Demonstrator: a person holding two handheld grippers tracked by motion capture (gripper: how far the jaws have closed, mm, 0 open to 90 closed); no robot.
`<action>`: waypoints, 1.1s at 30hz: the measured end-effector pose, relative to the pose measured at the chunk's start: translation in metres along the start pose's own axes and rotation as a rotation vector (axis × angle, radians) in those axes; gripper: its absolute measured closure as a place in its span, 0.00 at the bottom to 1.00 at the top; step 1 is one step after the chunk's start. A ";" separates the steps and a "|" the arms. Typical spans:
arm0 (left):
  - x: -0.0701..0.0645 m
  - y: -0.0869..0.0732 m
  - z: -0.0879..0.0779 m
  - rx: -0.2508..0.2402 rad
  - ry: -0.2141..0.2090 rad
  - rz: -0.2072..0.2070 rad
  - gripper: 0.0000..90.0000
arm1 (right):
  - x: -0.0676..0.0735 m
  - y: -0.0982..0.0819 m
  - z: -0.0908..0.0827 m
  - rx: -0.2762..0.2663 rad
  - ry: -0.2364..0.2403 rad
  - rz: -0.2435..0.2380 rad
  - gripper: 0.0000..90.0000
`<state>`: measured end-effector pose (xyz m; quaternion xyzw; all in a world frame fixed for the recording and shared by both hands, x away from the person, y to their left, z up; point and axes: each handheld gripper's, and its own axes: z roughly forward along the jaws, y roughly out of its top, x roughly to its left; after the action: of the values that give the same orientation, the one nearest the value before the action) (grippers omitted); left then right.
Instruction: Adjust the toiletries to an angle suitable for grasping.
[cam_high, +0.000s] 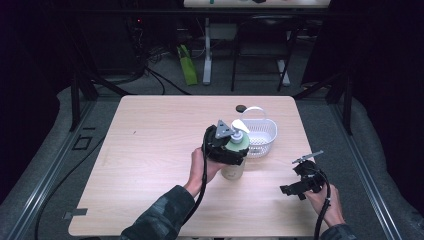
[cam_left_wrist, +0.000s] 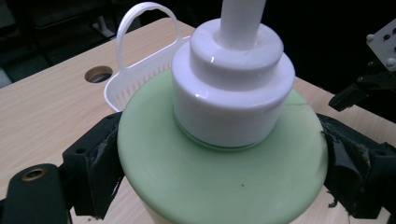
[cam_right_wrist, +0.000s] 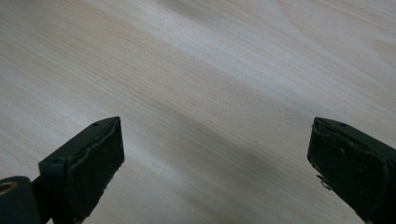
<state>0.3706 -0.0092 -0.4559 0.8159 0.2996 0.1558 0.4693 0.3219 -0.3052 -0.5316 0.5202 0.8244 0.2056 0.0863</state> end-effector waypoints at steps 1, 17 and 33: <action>-0.001 0.001 0.001 0.000 -0.001 0.001 0.13 | 0.000 0.000 0.000 0.000 0.000 -0.002 0.04; -0.001 0.000 -0.001 -0.002 -0.016 -0.022 0.10 | 0.000 -0.001 -0.001 0.000 -0.006 -0.002 0.04; 0.024 -0.021 -0.046 0.060 -0.004 -0.019 0.00 | 0.000 0.000 -0.001 -0.001 -0.004 -0.004 0.04</action>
<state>0.3576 0.0452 -0.4510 0.8272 0.3108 0.1407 0.4465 0.3211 -0.3055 -0.5307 0.5190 0.8251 0.2048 0.0888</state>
